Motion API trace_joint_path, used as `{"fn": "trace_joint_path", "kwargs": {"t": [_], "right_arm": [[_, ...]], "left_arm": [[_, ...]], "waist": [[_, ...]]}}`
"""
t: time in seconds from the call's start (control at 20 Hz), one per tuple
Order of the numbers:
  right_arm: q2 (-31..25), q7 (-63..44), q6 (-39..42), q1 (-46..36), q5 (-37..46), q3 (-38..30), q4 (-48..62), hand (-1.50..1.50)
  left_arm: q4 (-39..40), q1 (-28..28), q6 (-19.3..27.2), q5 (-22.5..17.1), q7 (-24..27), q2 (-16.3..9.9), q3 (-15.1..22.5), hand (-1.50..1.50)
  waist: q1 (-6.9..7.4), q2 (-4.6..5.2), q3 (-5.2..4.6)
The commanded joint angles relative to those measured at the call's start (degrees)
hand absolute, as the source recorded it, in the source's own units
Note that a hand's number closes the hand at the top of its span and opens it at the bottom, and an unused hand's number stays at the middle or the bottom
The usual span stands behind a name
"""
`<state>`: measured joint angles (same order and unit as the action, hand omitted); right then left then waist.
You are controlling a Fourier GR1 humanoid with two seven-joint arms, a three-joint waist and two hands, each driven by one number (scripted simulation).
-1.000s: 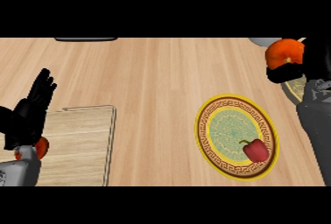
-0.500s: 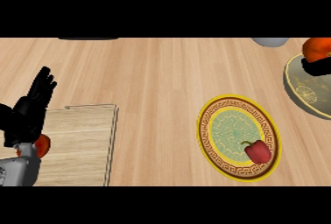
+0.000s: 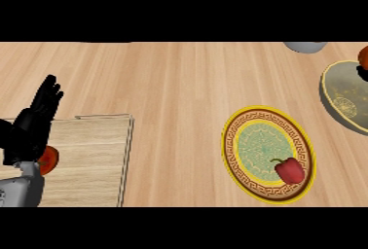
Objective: Pick the squash from the plate and place it in the bowl
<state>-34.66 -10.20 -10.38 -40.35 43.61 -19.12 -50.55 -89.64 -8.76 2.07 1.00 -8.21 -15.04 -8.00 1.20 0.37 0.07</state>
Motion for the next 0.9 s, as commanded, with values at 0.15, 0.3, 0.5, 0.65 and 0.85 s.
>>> {"fn": "trace_joint_path", "kwargs": {"t": [0.15,0.3,0.5,0.65,0.85], "right_arm": [[-3.81,15.93,-7.87,-5.24,-1.37,-4.59,21.79,1.50],[-7.22,3.09,2.23,-3.21,3.24,-1.44,25.49,1.50],[-9.20,9.03,4.77,-6.46,0.14,-4.58,32.86,-1.50],[-7.32,16.17,4.14,-5.14,-1.65,-5.78,34.51,-1.50],[-7.82,22.25,4.28,-5.09,-10.73,-14.51,33.88,-1.50]], "left_arm": [[0.15,-2.08,0.99,1.23,-0.60,1.53,1.21,0.00],[-1.14,-0.11,1.34,1.65,0.24,2.21,1.81,0.00],[1.24,-2.55,-1.34,-0.52,-0.05,0.56,0.41,0.00],[0.54,-2.57,1.19,1.76,-1.08,2.61,2.19,0.00],[1.03,-1.13,0.78,1.69,1.22,2.10,1.40,0.00]], "waist": [[0.94,0.58,0.10],[1.40,0.67,0.09],[1.58,0.89,0.17],[1.27,0.75,0.20],[0.87,0.61,0.32]]}}
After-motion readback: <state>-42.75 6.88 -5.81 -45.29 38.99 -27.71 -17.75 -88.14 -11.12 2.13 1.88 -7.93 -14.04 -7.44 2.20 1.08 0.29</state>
